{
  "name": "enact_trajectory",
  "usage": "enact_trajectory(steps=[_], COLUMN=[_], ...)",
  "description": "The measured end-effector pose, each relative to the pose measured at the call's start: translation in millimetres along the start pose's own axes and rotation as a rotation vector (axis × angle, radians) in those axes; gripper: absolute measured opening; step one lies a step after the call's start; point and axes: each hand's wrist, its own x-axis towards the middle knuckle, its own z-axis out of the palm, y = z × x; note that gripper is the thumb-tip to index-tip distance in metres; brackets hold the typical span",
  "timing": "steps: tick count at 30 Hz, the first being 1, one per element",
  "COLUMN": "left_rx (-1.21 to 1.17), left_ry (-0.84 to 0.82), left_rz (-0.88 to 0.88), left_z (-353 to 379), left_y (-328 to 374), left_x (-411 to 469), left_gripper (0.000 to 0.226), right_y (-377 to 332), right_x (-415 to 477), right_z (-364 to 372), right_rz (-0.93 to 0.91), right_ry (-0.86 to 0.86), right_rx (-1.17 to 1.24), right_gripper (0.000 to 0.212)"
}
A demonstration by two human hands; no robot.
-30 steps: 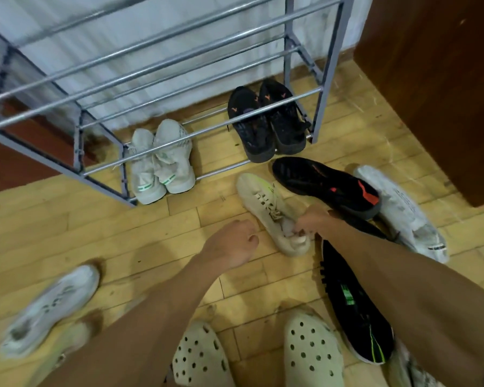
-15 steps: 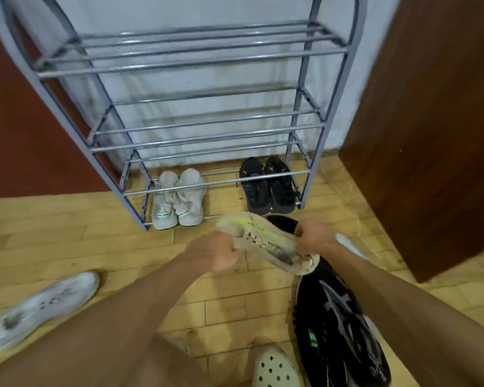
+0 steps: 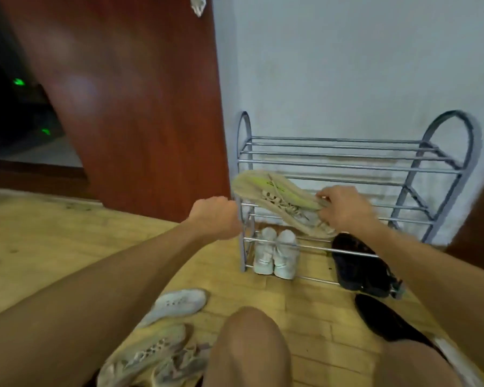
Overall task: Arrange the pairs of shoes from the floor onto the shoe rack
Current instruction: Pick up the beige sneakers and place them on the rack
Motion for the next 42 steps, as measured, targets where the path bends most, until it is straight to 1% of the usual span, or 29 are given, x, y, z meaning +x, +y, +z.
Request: enact_trajectory(steps=[2,4,7,10,12,14,15,18,19,21,22,23,24,25,27,28,31,32,33,35,38,40,42], left_rx=[-0.034,-0.069,-0.192,-0.363,-0.433,-0.426,-0.429,-0.536,-0.581,-0.787,-0.919,-1.031,-1.09,-1.121,-1.106,-1.088,-1.124,-1.116,-1.064,-0.856,-0.686,-0.662,-0.687], left_ry=[-0.042,-0.107,-0.25,-0.385,-0.463,-0.513,-0.535,-0.614,-0.643,-0.682,-0.695,-0.7,-0.697,-0.679,-0.63,-0.576,-0.485,-0.463,-0.457,-0.479,-0.545,-0.634,-0.714], left_rz=[-0.095,-0.18,-0.275,-0.398,-0.506,-0.612,-0.651,-0.751,-0.749,-0.788,-0.815,-0.852,-0.886,-0.905,-0.957,-0.994,-1.17,-1.235,-1.284,-1.341,-1.338,-1.258,-1.19], left_z=[8.2,26.9,70.9,124.9,160.7,199.6,219.4,278.8,292.1,311.7,319.1,324.8,333.3,341.0,362.9,373.2,420.6,431.0,427.5,426.1,433.5,440.6,442.3], left_y=[-34.4,-68.3,-117.0,-156.5,-171.9,-179.1,-180.8,-180.6,-178.6,-175.8,-174.9,-173.7,-174.8,-176.4,-181.7,-185.6,-206.3,-209.7,-207.1,-202.5,-199.4,-198.3,-193.4], left_x=[-15.1,-32.9,-62.1,-94.9,-118.0,-137.6,-146.0,-162.0,-166.2,-166.7,-167.1,-168.2,-167.9,-167.4,-162.9,-159.2,-145.1,-139.2,-134.8,-131.4,-136.1,-149.4,-160.8], left_gripper=[0.043,0.041,0.034,0.044,0.047,0.046,0.043,0.029,0.025,0.014,0.019,0.035,0.046,0.05,0.046,0.046,0.052,0.054,0.054,0.053,0.063,0.061,0.066], right_y=[-36.3,-75.5,-131.7,-176.4,-197.6,-209.4,-212.4,-210.2,-206.9,-198.5,-193.4,-188.4,-182.7,-176.7,-165.4,-160.0,-149.1,-144.5,-139.6,-128.1,-116.3,-114.9,-113.2], right_x=[4.9,9.4,6.9,-5.4,-21.4,-37.9,-45.4,-59.3,-63.0,-70.8,-75.7,-82.1,-88.3,-93.9,-104.9,-110.7,-129.4,-135.8,-142.0,-149.5,-149.5,-148.6,-149.4], right_z=[4.4,17.2,47.8,91.2,123.6,157.1,173.0,222.0,237.5,265.0,279.4,293.4,308.5,322.4,347.9,360.8,383.9,389.8,393.5,398.4,398.3,400.6,404.4], right_rz=[-0.055,-0.147,-0.264,-0.376,-0.45,-0.493,-0.501,-0.478,-0.459,-0.375,-0.311,-0.24,-0.158,-0.062,0.118,0.197,0.347,0.386,0.428,0.503,0.632,0.634,0.644], right_ry=[-0.003,0.008,-0.028,-0.048,-0.041,-0.051,-0.069,-0.18,-0.233,-0.316,-0.349,-0.39,-0.434,-0.475,-0.569,-0.608,-0.722,-0.731,-0.724,-0.694,-0.747,-0.833,-0.913], right_rx=[-0.057,-0.118,-0.147,-0.207,-0.232,-0.237,-0.229,-0.188,-0.167,-0.105,-0.062,-0.011,0.043,0.096,0.208,0.269,0.412,0.44,0.467,0.513,0.655,0.677,0.691], right_gripper=[0.053,0.055,0.048,0.038,0.044,0.054,0.055,0.045,0.041,0.04,0.041,0.043,0.046,0.051,0.056,0.052,0.02,0.018,0.022,0.027,0.018,0.016,0.023])
